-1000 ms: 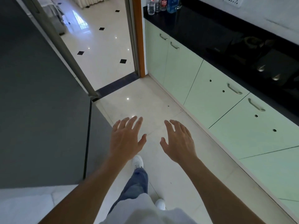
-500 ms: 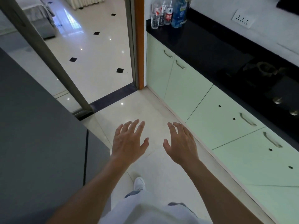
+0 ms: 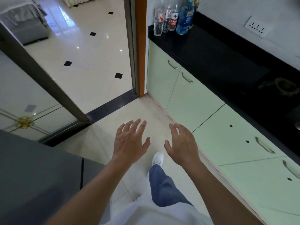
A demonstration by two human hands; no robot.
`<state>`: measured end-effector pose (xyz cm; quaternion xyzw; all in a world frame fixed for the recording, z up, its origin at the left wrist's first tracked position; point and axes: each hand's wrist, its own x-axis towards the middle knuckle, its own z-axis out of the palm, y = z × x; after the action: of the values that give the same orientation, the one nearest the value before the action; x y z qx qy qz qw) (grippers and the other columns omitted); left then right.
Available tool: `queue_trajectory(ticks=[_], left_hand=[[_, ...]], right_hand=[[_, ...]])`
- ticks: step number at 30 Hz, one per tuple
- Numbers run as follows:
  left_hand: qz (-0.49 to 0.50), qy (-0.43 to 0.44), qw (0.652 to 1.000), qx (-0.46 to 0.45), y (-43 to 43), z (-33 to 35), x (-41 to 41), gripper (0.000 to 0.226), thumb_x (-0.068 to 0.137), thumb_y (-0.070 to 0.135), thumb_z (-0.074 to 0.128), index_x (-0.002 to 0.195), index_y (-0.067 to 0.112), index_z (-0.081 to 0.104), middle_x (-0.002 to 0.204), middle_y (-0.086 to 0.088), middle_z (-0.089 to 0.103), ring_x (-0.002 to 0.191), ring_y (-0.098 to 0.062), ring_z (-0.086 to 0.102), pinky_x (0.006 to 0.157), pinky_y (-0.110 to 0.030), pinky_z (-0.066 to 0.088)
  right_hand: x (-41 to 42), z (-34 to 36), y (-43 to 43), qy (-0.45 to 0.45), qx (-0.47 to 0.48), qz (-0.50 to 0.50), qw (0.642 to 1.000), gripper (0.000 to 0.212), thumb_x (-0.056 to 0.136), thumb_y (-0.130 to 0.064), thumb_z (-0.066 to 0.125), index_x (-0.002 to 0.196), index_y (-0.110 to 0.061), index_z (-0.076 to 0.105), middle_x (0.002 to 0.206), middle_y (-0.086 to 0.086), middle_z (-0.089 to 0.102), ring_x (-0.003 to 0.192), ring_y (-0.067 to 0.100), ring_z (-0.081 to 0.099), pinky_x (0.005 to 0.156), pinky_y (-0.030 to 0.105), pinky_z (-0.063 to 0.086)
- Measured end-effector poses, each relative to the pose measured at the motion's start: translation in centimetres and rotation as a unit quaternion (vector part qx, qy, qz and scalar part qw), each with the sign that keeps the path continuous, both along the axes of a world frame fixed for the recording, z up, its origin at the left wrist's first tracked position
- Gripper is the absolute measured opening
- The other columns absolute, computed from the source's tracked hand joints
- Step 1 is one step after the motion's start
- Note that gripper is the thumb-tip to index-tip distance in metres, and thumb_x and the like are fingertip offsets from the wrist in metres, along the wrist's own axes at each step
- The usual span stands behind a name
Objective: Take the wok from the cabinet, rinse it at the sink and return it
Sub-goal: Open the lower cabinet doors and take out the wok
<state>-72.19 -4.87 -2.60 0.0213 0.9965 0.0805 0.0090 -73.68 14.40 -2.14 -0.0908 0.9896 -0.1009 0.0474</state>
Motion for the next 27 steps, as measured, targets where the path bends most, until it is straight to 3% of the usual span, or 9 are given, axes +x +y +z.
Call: queue_trajectory(ticks=[16,27], left_hand=[[0.006,-0.004,0.999,-0.04,-1.0,1.2,-28.1,0.064,0.091,0.055,0.044,0.146,0.023,0.042,0.149,-0.004,0.05,0.135,-0.025,0.047,0.11,-0.048,0.04],[-0.061,-0.05,0.996,-0.03,0.3,-0.8,-41.2,0.063,0.091,0.057,0.045,0.146,0.026,0.042,0.15,-0.001,0.049,0.136,-0.026,0.047,0.111,-0.049,0.039]], right_hand=[[-29.2,-0.1,0.1,0.004,-0.026,0.019,0.999,0.058,0.085,-0.033,0.064,0.136,-0.008,0.054,0.133,0.018,0.061,0.124,0.032,0.058,0.103,0.043,0.048],[-39.2,-2.6,1.7,-0.046,-0.029,-0.052,0.997,0.059,0.083,-0.032,0.067,0.136,-0.007,0.056,0.133,0.018,0.061,0.12,0.034,0.06,0.098,0.045,0.051]])
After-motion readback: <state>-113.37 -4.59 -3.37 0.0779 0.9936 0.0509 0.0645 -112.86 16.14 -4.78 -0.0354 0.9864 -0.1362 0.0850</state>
